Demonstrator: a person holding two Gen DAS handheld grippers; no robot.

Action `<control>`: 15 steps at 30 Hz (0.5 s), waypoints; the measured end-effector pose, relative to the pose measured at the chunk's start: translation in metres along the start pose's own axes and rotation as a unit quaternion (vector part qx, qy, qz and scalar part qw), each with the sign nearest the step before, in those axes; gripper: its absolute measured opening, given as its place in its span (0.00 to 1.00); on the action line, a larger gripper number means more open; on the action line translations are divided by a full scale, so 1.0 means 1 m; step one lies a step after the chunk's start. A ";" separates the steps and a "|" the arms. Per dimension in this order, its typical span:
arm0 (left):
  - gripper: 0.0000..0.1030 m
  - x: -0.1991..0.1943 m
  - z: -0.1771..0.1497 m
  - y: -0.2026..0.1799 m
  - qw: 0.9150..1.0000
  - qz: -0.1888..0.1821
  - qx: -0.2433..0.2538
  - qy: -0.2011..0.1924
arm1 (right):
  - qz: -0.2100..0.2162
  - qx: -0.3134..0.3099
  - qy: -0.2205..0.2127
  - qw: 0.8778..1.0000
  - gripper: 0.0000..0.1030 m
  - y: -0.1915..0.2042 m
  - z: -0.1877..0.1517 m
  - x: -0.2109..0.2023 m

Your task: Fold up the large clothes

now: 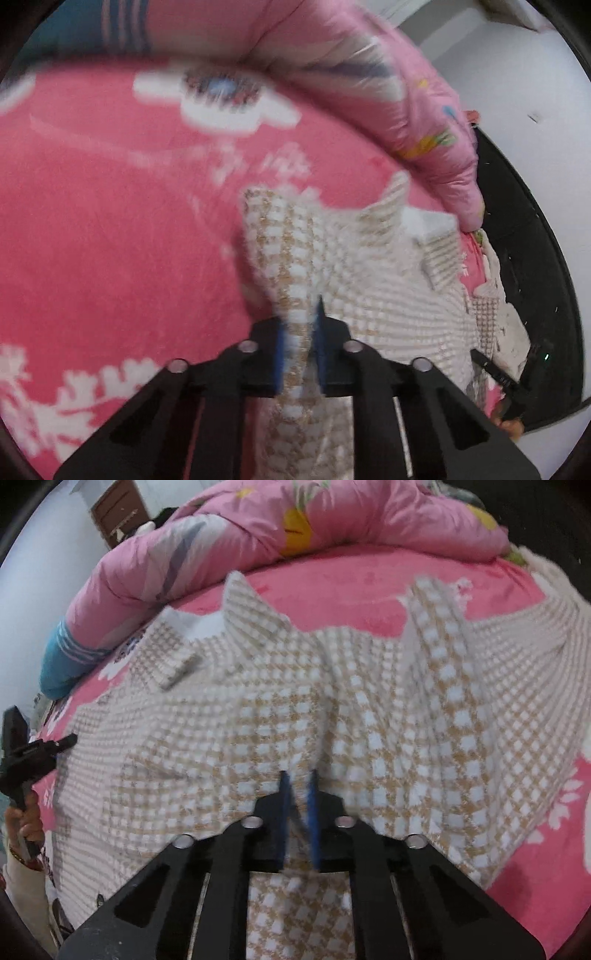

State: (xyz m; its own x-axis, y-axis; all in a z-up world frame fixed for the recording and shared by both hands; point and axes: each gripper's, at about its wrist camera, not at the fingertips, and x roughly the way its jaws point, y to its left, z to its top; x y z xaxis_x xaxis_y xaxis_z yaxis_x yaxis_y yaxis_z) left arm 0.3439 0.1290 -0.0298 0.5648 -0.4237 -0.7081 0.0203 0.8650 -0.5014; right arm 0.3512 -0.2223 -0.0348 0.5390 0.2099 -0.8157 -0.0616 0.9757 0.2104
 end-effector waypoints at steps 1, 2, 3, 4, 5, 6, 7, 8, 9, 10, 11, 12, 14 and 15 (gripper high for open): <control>0.09 -0.014 0.001 -0.013 0.999 0.013 0.029 -0.021 | 0.002 -0.011 -0.015 1.000 0.06 0.008 0.003 -0.009; 0.10 -0.022 0.002 -0.022 0.998 0.028 0.052 -0.033 | 0.002 -0.017 -0.022 1.000 0.06 0.015 0.005 -0.010; 0.10 -0.028 0.001 -0.032 0.995 0.046 0.076 -0.044 | -0.005 -0.027 -0.030 0.999 0.05 0.022 0.008 -0.010; 0.10 -0.030 0.001 -0.039 0.992 0.067 0.097 -0.049 | -0.012 -0.035 -0.032 0.999 0.05 0.027 0.009 -0.009; 0.10 -0.026 0.002 -0.038 0.991 0.076 0.100 -0.045 | -0.026 -0.041 -0.031 0.998 0.05 0.032 0.010 -0.002; 0.10 -0.017 0.003 -0.034 0.991 0.088 0.097 -0.036 | -0.036 -0.042 -0.024 0.998 0.05 0.033 0.009 0.006; 0.11 -0.001 0.002 -0.024 0.991 0.103 0.086 -0.017 | -0.049 -0.042 -0.013 0.998 0.05 0.033 0.007 0.019; 0.13 0.017 0.001 -0.010 0.991 0.108 0.072 0.007 | -0.055 -0.038 -0.002 0.998 0.05 0.030 0.006 0.031; 0.21 0.031 -0.002 0.006 0.993 0.106 0.050 0.026 | -0.053 -0.029 0.007 0.998 0.06 0.026 0.004 0.041; 0.25 0.034 -0.004 0.021 0.995 0.088 0.024 0.029 | -0.042 -0.014 0.014 0.999 0.06 0.021 0.002 0.048; 0.26 0.030 -0.005 0.029 0.998 0.062 -0.001 0.020 | -0.038 -0.009 0.013 0.999 0.06 0.018 0.000 0.043; 0.28 0.024 -0.006 0.035 0.999 0.050 -0.018 0.012 | -0.039 -0.009 0.011 0.999 0.06 0.020 0.001 0.039; 0.29 0.003 -0.005 0.035 0.998 0.066 -0.020 -0.012 | -0.050 -0.023 0.003 0.998 0.06 0.026 0.005 0.027; 0.29 -0.011 -0.005 0.031 0.996 0.079 -0.006 -0.031 | -0.064 -0.031 0.000 0.997 0.08 0.030 0.007 0.022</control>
State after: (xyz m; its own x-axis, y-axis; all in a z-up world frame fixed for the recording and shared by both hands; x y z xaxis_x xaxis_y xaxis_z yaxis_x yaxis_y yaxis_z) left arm 0.3345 0.1590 -0.0400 0.6095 -0.2656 -0.7470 -0.0819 0.9161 -0.3925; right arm 0.3666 -0.1893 -0.0426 0.5463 0.0840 -0.8334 -0.0440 0.9965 0.0715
